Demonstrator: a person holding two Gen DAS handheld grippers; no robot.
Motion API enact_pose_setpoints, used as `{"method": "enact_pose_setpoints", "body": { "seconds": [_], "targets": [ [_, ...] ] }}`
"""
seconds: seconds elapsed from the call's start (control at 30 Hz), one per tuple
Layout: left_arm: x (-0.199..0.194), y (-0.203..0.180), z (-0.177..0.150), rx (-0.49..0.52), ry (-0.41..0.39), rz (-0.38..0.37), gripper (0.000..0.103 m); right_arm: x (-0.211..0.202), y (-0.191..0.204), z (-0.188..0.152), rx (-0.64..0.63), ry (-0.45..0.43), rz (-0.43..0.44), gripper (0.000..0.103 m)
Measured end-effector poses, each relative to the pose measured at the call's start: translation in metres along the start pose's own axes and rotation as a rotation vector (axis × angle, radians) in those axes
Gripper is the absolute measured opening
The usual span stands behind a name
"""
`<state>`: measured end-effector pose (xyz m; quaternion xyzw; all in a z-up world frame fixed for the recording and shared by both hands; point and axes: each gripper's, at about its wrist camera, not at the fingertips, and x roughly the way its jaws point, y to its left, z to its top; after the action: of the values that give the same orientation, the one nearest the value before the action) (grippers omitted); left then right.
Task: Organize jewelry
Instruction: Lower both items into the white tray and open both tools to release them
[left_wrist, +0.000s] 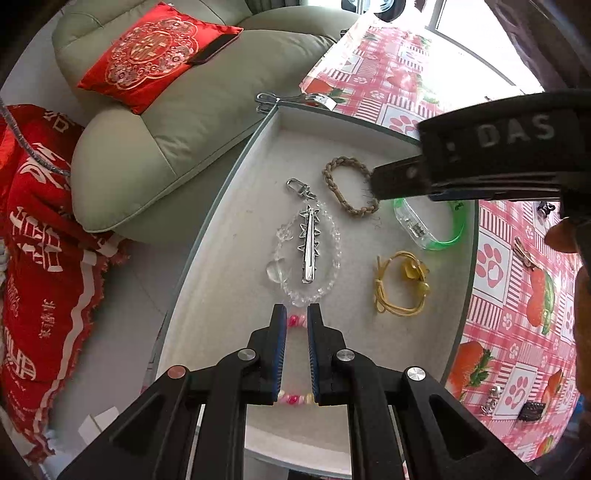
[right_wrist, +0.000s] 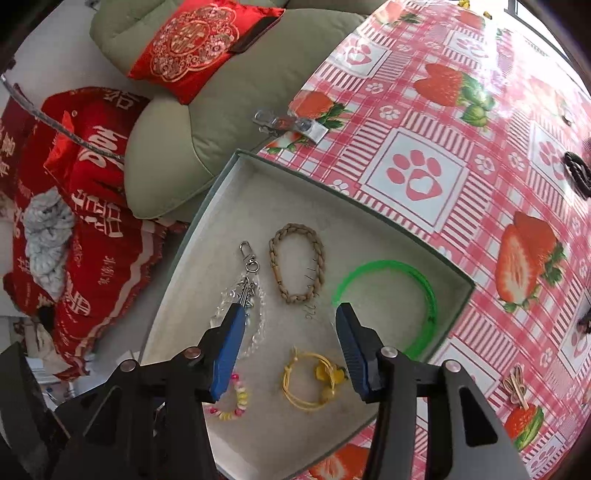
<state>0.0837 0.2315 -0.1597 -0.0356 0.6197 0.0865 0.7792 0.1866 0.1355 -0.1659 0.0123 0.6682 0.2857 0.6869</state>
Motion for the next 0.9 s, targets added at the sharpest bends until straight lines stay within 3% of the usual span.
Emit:
{"method": "enact_pose_setpoints", "body": {
  "seconds": [0.23, 0.27, 0.3, 0.33, 0.4, 0.67, 0.9],
  "targets": [
    [-0.013, -0.001, -0.001, -0.002, -0.013, 0.015, 0.018, -0.024, -0.010, -0.011, 0.021, -0.023, 0.011, 0.056],
    [-0.015, -0.002, -0.001, -0.003, -0.015, 0.018, 0.025, -0.027, -0.011, -0.012, 0.023, -0.024, 0.012, 0.057],
    [-0.016, -0.002, -0.002, -0.006, -0.017, 0.020, 0.074, -0.029, -0.013, -0.014, 0.025, -0.026, 0.013, 0.059],
    [-0.020, -0.001, -0.002, -0.019, -0.030, 0.031, 0.103, -0.032, -0.014, -0.016, 0.028, -0.028, 0.014, 0.063],
    [-0.031, -0.003, -0.003, -0.021, -0.080, 0.051, 0.103, -0.036, -0.017, -0.020, 0.036, -0.031, 0.021, 0.065],
    [-0.045, -0.011, -0.006, -0.008, -0.087, 0.077, 0.103, -0.055, -0.035, -0.040, 0.069, -0.046, 0.022, 0.080],
    [-0.057, -0.028, -0.006, 0.031, -0.085, 0.054, 0.103, -0.076, -0.065, -0.070, 0.144, -0.068, 0.015, 0.083]
  ]
}}
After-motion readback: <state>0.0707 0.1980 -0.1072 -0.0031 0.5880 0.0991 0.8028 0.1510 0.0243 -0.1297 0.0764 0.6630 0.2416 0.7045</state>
